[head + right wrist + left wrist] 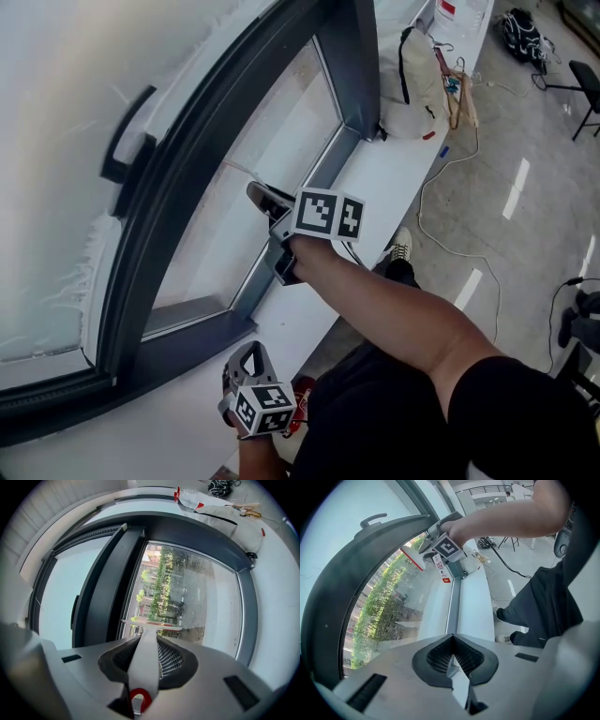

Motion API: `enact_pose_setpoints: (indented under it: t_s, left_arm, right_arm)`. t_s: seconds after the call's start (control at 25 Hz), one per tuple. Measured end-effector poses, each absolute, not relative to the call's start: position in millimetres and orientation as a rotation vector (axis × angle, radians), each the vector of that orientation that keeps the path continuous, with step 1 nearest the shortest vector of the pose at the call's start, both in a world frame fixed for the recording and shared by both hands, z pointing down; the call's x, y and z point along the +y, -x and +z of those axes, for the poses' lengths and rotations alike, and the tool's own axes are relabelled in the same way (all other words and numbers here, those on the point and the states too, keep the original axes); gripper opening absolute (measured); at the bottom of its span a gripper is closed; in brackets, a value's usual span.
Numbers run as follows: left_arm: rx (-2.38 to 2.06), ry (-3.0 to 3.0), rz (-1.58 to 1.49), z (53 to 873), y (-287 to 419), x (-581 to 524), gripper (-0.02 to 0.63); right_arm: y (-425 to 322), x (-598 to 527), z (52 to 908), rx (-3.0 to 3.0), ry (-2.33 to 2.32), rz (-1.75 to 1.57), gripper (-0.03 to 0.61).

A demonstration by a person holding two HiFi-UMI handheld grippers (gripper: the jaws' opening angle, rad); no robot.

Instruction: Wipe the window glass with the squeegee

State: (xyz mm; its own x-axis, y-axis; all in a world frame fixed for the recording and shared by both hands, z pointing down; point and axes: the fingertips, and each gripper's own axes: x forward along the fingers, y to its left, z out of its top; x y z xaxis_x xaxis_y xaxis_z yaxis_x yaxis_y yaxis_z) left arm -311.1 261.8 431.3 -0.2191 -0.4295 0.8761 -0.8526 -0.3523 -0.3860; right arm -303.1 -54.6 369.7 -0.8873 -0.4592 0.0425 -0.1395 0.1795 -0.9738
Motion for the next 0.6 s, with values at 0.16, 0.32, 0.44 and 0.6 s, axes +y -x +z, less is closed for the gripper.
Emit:
enact_pose_setpoints:
  t_s: [0.16,0.32,0.44,0.6]
  left_arm:
    - [-1.514,-1.682,1.589,429,308,264,0.0]
    - [-1.518,-1.672,1.586,429,309,269,0.0]
    - [-1.518,-1.661,1.581,429,312,272,0.0]
    - [-1.518,-1.651,1.58,432,315,273,0.0]
  right_arm:
    - [311,-40,372,2.207,0.553,-1.789,0.087]
    - [322,-27,375,2.219,0.526,-1.811,0.087]
    - [327,-23,375,2.224,0.514,-1.818,0.087]
    - [330,-25,376,2.222,0.512,-1.819,0.087]
